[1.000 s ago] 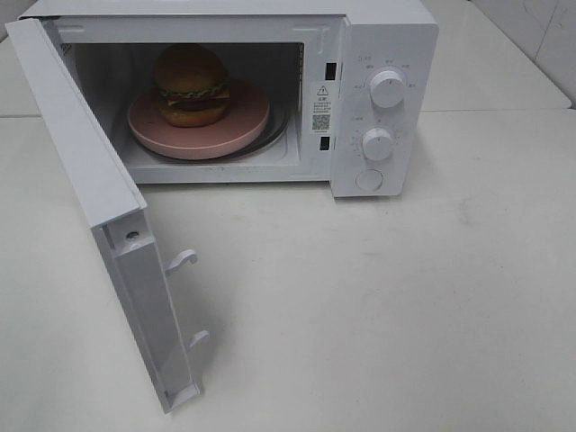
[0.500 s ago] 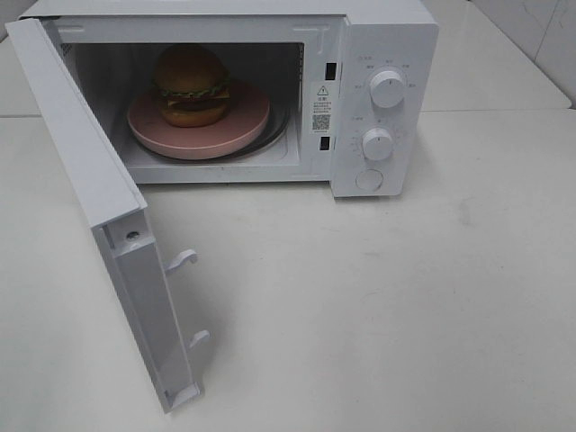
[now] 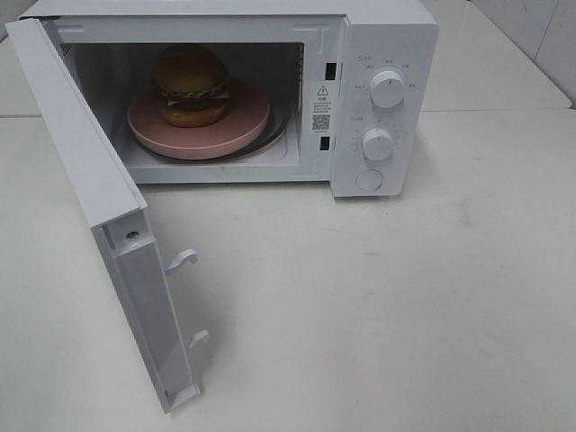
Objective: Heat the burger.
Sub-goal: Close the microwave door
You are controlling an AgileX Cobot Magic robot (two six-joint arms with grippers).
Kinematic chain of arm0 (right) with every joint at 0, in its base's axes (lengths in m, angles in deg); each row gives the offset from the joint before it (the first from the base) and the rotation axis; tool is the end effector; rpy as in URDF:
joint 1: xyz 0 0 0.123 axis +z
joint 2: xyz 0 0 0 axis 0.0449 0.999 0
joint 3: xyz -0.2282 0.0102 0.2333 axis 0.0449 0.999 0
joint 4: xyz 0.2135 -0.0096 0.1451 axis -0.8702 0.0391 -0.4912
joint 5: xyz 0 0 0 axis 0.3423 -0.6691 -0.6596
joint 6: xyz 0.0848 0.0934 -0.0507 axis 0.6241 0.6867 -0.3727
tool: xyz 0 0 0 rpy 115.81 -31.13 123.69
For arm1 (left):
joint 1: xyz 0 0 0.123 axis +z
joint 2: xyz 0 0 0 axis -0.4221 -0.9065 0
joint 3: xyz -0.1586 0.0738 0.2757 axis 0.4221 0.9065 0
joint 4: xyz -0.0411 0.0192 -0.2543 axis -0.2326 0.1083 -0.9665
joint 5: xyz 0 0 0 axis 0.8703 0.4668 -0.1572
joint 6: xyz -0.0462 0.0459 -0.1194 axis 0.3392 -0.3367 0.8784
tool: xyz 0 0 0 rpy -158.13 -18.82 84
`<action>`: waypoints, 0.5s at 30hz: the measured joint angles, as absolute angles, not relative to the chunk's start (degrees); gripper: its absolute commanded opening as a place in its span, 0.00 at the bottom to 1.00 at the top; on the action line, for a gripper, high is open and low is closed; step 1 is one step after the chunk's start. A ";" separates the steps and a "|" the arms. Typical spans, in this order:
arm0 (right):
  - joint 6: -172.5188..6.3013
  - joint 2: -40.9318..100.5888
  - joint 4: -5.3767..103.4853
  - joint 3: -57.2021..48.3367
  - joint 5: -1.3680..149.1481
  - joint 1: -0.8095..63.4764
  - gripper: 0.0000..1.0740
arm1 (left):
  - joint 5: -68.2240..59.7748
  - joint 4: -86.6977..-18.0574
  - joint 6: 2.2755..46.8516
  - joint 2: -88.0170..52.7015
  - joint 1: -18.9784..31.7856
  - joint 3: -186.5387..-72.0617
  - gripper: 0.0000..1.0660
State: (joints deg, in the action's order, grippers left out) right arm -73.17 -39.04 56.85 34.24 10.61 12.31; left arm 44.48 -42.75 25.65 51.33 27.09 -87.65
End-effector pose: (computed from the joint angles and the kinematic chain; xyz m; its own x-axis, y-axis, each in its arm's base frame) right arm 0.0010 -0.0157 0.2646 -0.4257 -0.0459 -0.9037 -0.0545 0.9982 -0.0250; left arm -0.0008 -0.0103 0.2620 -0.4319 -0.0127 -0.9018 0.0322 0.9990 -0.0295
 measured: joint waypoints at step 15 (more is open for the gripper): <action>-73.17 -39.04 56.85 34.24 10.61 12.31 0.71 | 44.48 -42.75 25.65 51.33 27.09 -87.65 0.97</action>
